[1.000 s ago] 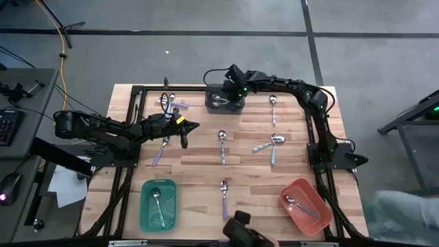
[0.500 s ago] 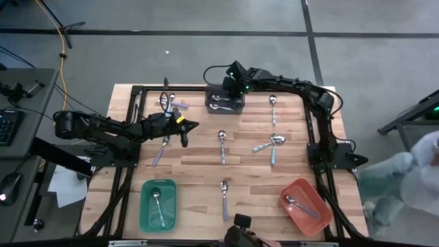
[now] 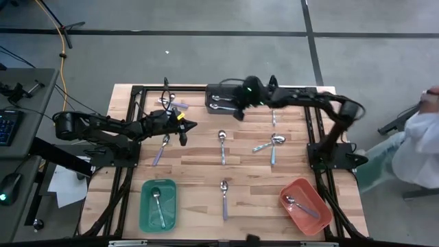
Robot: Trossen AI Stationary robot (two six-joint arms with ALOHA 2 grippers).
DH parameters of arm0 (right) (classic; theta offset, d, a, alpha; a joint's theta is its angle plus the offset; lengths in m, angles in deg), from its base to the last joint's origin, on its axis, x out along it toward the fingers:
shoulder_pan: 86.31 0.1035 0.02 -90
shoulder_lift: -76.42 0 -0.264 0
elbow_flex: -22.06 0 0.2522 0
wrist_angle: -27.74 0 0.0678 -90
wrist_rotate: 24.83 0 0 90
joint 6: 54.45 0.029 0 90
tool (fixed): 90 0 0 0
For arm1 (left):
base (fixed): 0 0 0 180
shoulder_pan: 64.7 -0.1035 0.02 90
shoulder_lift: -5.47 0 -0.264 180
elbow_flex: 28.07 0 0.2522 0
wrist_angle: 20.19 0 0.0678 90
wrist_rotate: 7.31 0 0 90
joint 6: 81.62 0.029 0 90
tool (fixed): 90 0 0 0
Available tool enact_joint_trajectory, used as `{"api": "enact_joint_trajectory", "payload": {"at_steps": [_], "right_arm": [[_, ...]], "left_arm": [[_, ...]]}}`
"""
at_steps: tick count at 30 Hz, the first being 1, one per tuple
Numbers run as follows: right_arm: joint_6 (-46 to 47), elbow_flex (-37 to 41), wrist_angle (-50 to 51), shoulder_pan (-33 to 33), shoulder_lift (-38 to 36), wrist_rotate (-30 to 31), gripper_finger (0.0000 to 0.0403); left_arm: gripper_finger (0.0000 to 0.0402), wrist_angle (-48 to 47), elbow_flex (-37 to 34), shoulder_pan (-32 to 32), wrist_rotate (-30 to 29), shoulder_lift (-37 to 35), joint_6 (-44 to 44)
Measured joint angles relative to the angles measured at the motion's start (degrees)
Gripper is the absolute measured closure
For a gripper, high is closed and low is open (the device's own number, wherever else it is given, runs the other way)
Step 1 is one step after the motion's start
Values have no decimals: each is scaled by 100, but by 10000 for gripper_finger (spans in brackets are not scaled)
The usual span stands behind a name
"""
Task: Sort silverware by color (type)
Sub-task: Put the white patterned into the green bin
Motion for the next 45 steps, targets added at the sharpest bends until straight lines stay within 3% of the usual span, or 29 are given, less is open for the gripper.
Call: {"api": "enact_joint_trajectory", "payload": {"at_steps": [5,9,13,19,25,29,37,45], "right_arm": [[479,1225,94,418,-1338,759,403],[970,1601,1199,764,-2142,972,403],[1498,1672,2484,1191,-2417,864,400],[1667,1675,3598,1743,-2209,989,350],[1396,1675,3682,1916,-1687,886,274],[1072,1675,3676,1918,-1212,875,251],[793,1648,3455,1893,-487,873,273],[749,1621,3440,1800,-355,865,356]], "left_arm": [[401,-49,0,0,2,0,51],[401,-37,0,0,-6,0,57],[401,-35,0,0,-9,0,57],[401,-35,0,0,-24,0,57],[401,-46,0,13,-22,0,11],[401,-59,0,27,-20,0,8],[401,-87,0,55,3,0,25],[401,-112,0,57,170,0,17]]}}
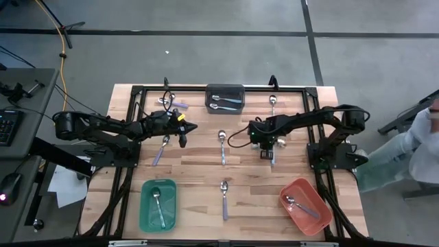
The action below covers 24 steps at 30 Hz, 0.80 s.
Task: Sort silverware by color (type)
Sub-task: Put the white patterned into the green bin
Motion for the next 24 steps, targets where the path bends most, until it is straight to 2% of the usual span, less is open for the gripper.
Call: {"api": "enact_joint_trajectory", "payload": {"at_steps": [4,14,18,21,24], "right_arm": [[-8,-142,88,10,20,25,396],[22,-1036,1093,321,49,432,399],[108,-1416,1206,499,-100,648,400],[116,-1374,721,603,-446,747,400],[174,-869,-617,617,-915,639,401]], "left_arm": [[401,0,0,0,72,0,-2],[401,53,0,67,77,0,39],[401,132,0,189,76,0,92],[401,262,0,291,74,1,104],[401,359,0,405,75,0,187]]}}
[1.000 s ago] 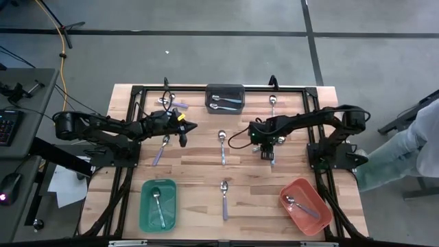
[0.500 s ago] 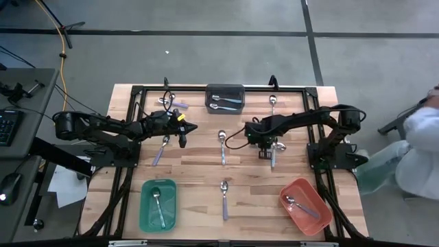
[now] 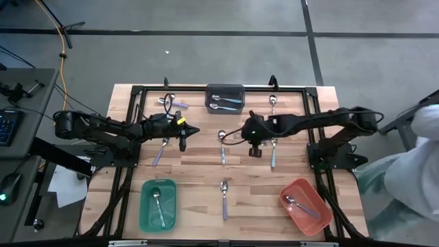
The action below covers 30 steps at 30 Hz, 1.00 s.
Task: Sort silverware by color (type)
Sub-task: Put the white patterned into the green bin
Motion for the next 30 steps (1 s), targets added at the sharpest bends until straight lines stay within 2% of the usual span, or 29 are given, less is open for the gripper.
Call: {"api": "enact_joint_trajectory", "payload": {"at_steps": [6,9,12,23,30], "right_arm": [[-19,1126,-3134,-29,-584,-118,402],[-36,1556,-4984,-29,-590,-144,402],[-44,1827,-6412,-37,-470,-500,402],[-65,1887,-8142,-40,220,-1005,402],[31,1887,-8843,-40,461,-1125,402]], "left_arm": [[398,42,0,234,-4,1,64],[386,284,0,398,0,2,102],[365,701,2,570,-2,2,107],[272,828,443,1017,-19,2,72],[246,674,684,1128,-22,2,239]]}}
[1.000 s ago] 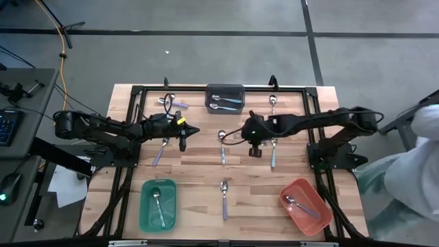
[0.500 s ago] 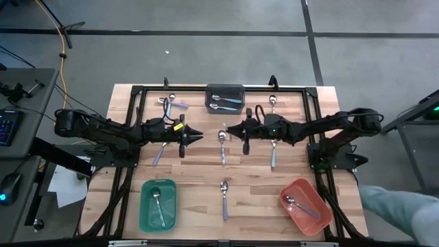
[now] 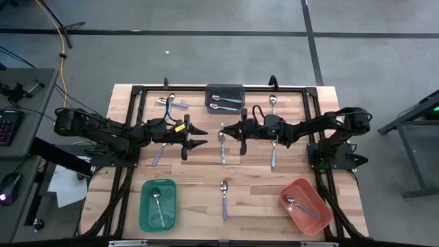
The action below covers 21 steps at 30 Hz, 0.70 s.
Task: Sort silverware by color (type)
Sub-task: Put the white patterned into the green bin
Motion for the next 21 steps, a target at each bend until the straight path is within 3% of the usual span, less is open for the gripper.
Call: {"api": "enact_joint_trajectory", "payload": {"at_steps": [13,21], "right_arm": [[251,0,-368,70,1,-204,402],[205,0,-370,105,1,-206,402]], "left_arm": [[243,50,1025,49,-145,1174,132],[244,79,1494,45,-206,1503,113]]}}
